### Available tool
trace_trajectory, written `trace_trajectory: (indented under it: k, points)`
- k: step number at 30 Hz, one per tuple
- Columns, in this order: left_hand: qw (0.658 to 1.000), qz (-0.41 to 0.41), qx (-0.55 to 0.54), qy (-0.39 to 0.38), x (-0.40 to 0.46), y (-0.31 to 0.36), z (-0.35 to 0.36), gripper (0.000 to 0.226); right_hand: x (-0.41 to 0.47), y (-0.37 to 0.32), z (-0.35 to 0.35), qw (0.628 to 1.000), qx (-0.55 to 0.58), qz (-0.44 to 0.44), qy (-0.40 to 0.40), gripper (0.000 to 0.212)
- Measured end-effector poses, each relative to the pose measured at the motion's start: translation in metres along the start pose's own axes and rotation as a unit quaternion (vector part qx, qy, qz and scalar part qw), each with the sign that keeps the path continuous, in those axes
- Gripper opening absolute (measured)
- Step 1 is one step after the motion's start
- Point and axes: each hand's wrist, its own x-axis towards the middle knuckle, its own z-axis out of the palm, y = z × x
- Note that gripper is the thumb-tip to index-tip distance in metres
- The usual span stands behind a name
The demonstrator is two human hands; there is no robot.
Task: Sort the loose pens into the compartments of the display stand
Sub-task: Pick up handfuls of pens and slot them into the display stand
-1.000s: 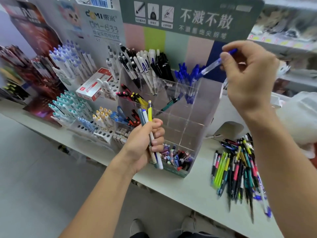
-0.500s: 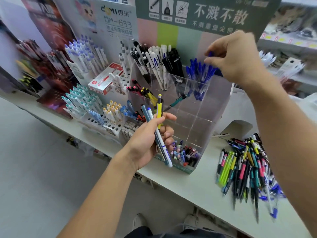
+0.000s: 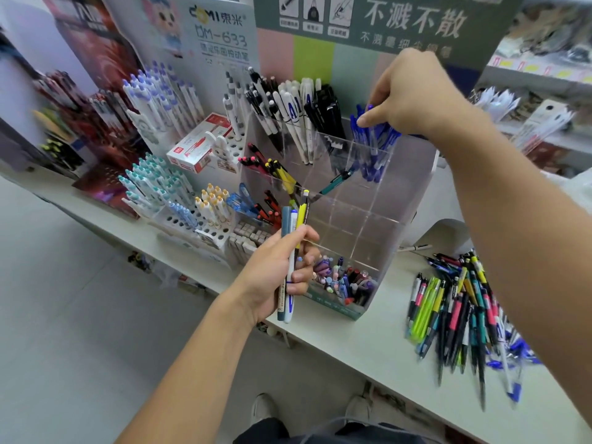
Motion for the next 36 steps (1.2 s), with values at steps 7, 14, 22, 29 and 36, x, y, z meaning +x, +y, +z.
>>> trace_trajectory:
  k: [7,14,22,29,36]
  points:
    - [0.998,0.043,0.038,0.011,-0.006,0.004,-0.013,0.034,-0.003,0.025,0.013,0.992,-0.073,0.103,0.03,0.05]
    - [0.998,0.049,0.041,-0.013,-0.008,0.007,-0.021,0.036,-0.072,-0.042,0.05,0.979,0.194,-0.059,-0.029,0.022]
    - [0.997,0.03,0.039,0.052,-0.015,0.009,-0.036,0.037,-0.055,-0.054,0.063,0.884,0.459,0.042,-0.075,0.02]
    - [0.988,0.025,-0.096,0.116,-0.014,0.015,-0.048,0.021,-0.022,-0.053,0.098,0.978,0.15,-0.068,0.129,0.019]
    - [0.986,0.09,-0.042,0.133,-0.007,0.034,-0.035,0.037,-0.011,-0.044,0.138,0.996,0.08,-0.032,-0.005,0.025]
